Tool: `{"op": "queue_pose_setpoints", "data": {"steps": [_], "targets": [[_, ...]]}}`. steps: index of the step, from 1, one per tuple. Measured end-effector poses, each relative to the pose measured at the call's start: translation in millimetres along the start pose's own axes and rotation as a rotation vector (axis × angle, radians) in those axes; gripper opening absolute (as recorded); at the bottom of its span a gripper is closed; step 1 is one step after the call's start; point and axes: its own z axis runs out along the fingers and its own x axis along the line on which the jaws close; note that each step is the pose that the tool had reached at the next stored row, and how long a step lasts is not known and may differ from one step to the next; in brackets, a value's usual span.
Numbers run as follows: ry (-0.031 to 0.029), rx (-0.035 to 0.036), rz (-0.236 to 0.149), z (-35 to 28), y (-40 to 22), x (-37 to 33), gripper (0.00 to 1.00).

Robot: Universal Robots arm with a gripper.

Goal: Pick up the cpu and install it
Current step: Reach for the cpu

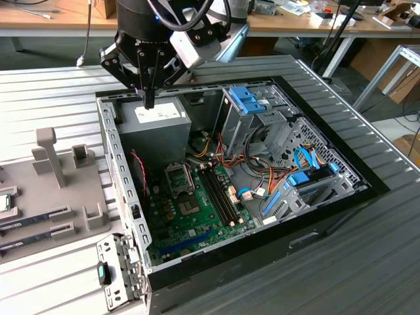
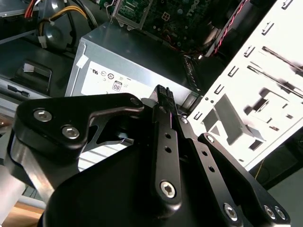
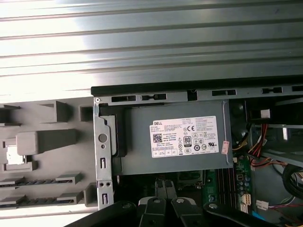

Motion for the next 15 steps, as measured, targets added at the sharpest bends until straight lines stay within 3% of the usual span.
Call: {"op": "queue_pose_setpoints", "data": {"steps": [15], "targets": [[0.0000,0.0000,0.000,-0.2,-0.6,8.2,0.11]]}}
